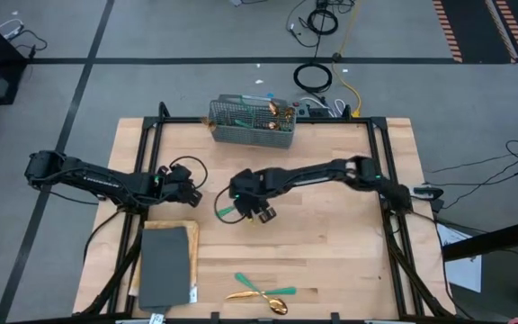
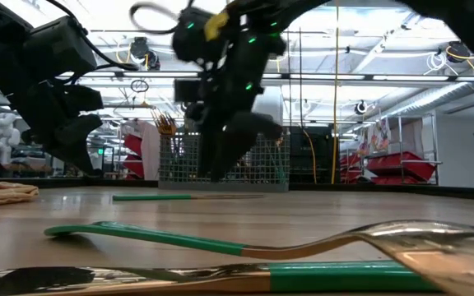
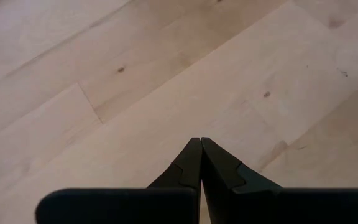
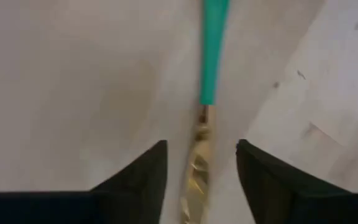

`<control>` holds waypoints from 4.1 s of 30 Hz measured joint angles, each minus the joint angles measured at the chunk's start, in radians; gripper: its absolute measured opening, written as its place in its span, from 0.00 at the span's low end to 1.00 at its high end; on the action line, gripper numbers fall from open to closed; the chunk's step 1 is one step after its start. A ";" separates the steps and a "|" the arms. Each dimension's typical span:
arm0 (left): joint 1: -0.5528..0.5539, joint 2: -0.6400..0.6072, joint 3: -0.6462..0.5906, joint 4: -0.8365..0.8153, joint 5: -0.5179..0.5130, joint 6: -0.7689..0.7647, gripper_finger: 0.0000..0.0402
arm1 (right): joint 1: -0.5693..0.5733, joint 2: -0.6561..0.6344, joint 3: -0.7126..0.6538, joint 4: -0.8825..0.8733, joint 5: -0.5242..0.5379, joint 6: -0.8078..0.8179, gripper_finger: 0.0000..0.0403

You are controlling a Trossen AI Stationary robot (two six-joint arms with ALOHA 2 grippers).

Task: Sort silverware
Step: Put the green table knife into the gray silverware basket

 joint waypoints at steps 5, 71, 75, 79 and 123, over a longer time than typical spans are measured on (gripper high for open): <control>0.000 0.000 0.000 0.000 0.000 0.001 0.03 | 0.001 0.145 0.233 -0.162 0.051 -0.014 0.53; -0.001 0.002 -0.002 -0.016 -0.006 0.022 0.03 | -0.141 0.187 0.496 -0.473 -0.174 0.032 0.00; -0.001 0.002 -0.002 -0.015 -0.007 0.022 0.03 | -0.152 0.125 0.498 -0.442 -0.188 0.016 0.00; -0.001 0.002 -0.002 -0.013 -0.008 0.022 0.03 | -0.176 0.043 0.498 -0.383 -0.184 -0.017 0.00; -0.001 0.002 -0.002 -0.008 -0.134 0.024 0.03 | -0.772 -0.372 -0.560 1.442 -0.969 0.427 0.00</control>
